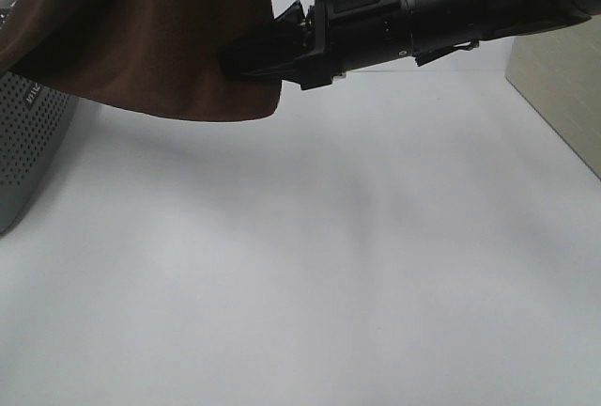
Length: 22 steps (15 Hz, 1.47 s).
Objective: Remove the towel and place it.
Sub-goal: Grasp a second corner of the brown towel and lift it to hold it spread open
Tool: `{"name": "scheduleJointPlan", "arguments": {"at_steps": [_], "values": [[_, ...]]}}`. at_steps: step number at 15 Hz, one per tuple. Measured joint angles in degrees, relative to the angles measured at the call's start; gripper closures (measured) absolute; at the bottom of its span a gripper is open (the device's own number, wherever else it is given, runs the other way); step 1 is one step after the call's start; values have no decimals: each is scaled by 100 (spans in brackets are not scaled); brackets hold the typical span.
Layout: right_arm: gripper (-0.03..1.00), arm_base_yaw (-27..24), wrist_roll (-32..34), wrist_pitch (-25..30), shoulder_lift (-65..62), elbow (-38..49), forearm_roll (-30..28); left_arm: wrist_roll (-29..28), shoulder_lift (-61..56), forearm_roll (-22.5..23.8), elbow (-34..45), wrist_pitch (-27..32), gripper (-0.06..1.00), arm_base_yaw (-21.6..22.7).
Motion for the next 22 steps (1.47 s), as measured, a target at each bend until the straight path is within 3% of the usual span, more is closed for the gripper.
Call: {"name": "scheduleJointPlan", "arguments": {"at_steps": [3,5,8,10,13,15,17,22], "values": [[96,0,384,-166,-63,0,-34,0,0,0,0,0,94,0],[96,0,1730,-607,-458,-6,-527,-57,0,-11,0,0,94,0],[96,0,4297,-504,-968,-527,-2567,-395,0,-17,0,0,94,0],[96,0,6142,246,-1083,-1415,-4332,-441,0,-40,0,-92,94,0],[96,0,7832,1352,-1089,-2997,-6131,-447,0,-40,0,-384,94,29],[96,0,8222,1621,-1054,-3925,-6749,-464,0,-69,0,-647,94,155],[96,0,8428,1673,-705,-5208,-7592,-613,0,-109,0,-1175,94,573],[96,0,8491,1690,201,-6790,-8434,-682,172,-607,0,-1965,94,1364]]}}
